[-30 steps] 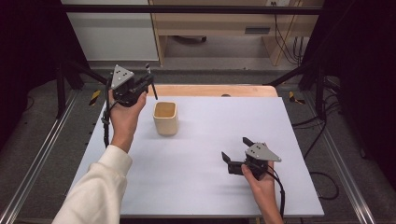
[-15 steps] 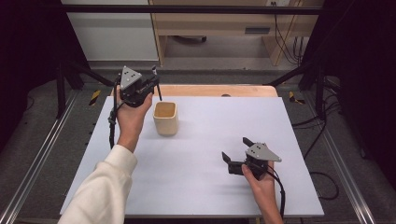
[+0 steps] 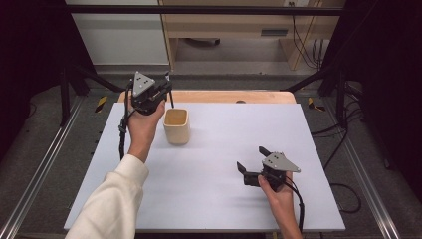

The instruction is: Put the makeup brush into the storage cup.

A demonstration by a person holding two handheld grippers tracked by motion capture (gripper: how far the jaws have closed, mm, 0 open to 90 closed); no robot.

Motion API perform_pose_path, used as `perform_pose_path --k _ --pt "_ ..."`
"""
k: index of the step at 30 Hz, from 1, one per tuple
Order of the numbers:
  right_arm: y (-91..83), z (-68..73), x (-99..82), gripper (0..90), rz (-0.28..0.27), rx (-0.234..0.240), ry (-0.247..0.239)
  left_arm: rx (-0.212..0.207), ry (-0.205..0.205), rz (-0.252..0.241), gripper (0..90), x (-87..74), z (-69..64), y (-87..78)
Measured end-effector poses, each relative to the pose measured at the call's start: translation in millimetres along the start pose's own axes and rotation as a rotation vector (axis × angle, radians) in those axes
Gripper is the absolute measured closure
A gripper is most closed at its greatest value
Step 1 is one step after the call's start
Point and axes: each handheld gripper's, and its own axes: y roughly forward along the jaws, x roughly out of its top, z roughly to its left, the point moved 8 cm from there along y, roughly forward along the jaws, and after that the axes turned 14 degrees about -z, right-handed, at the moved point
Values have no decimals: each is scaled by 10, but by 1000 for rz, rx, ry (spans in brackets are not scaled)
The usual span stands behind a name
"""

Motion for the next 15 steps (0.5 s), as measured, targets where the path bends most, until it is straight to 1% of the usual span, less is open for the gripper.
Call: perform_pose_path --k 2,3,13,15 --pt "-1 -3 -1 57 0 -1 2 2 12 -10 840 1 1 11" --pt "0 -3 -1 58 -1 -1 3 2 4 3 840 -17 -9 4" --pt "-8 -15 4 59 -2 1 2 14 -5 5 840 -89 -10 9" --pt "-7 -16 2 59 -1 0 2 15 -2 8 840 -103 -12 9"
